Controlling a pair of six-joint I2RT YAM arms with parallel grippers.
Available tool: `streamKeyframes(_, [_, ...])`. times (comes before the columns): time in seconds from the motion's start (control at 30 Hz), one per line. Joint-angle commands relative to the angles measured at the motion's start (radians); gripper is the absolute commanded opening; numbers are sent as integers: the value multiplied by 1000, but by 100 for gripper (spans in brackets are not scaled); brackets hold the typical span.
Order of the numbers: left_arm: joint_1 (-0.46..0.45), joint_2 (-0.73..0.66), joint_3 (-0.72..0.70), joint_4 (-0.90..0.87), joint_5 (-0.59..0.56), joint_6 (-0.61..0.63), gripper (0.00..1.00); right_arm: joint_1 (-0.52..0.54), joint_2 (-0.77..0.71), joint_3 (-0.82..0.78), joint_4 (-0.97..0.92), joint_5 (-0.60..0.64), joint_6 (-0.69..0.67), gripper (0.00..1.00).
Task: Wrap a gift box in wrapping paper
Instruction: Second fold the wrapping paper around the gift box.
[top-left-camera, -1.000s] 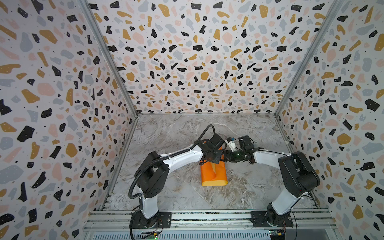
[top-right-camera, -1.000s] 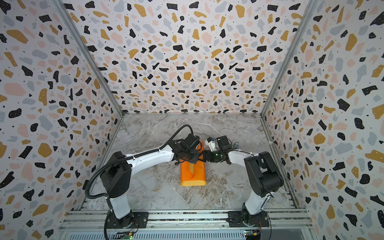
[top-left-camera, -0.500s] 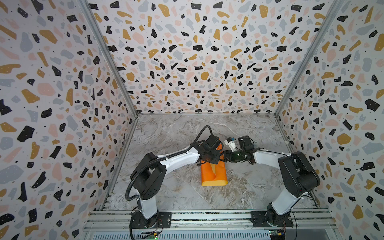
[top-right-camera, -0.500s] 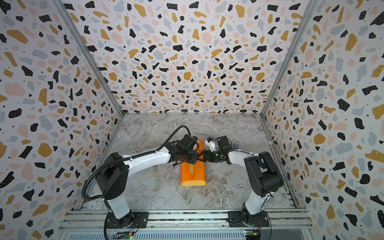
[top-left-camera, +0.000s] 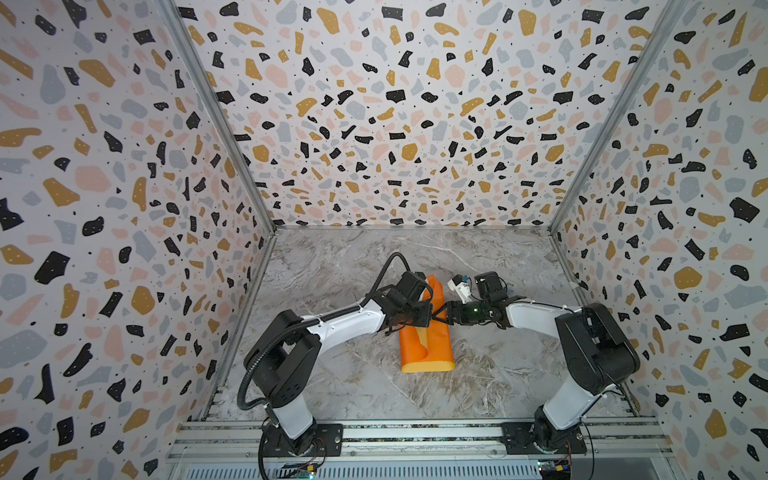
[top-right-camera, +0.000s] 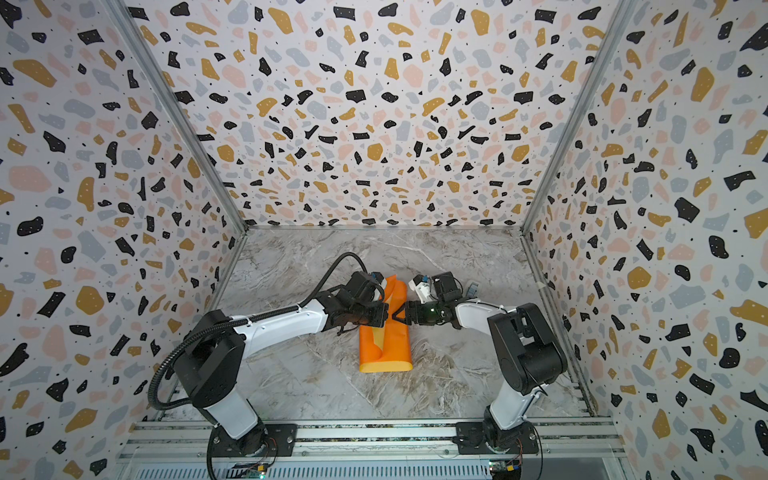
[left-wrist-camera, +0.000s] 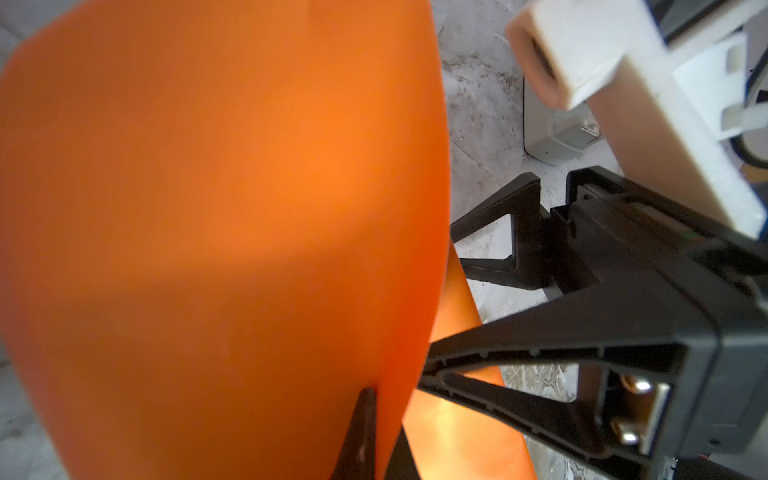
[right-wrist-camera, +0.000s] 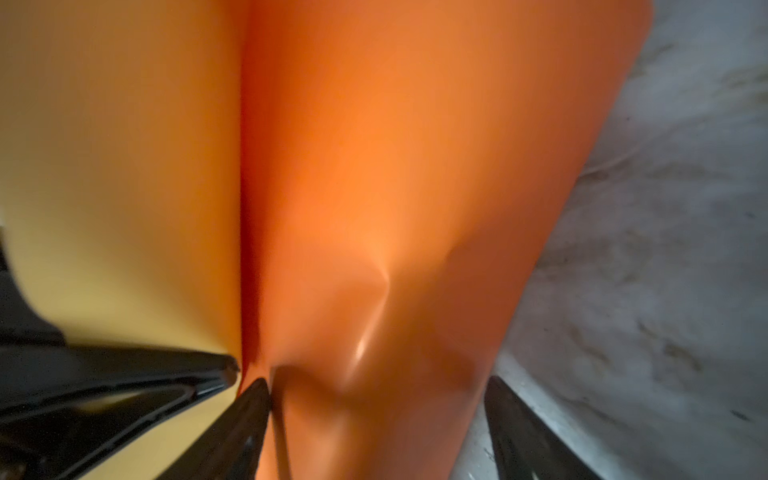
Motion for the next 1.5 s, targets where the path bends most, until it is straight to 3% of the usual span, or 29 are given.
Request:
streamKeyframes(0.0, [3, -19, 0, 59, 31, -19, 0, 27, 28, -40, -116, 78, -22, 80])
streamKeyframes(0.87, [3, -19, -1, 99, 88, -29, 0, 33, 39, -32, -119, 81, -25, 80])
streamKeyframes(1.2, [3, -33, 66, -77, -113, 30, 0, 33, 35, -29, -124, 86, -26, 80])
streamKeyframes(1.47, [0, -13, 69, -26, -5, 28, 0, 35, 41, -31, -118, 86, -23, 80])
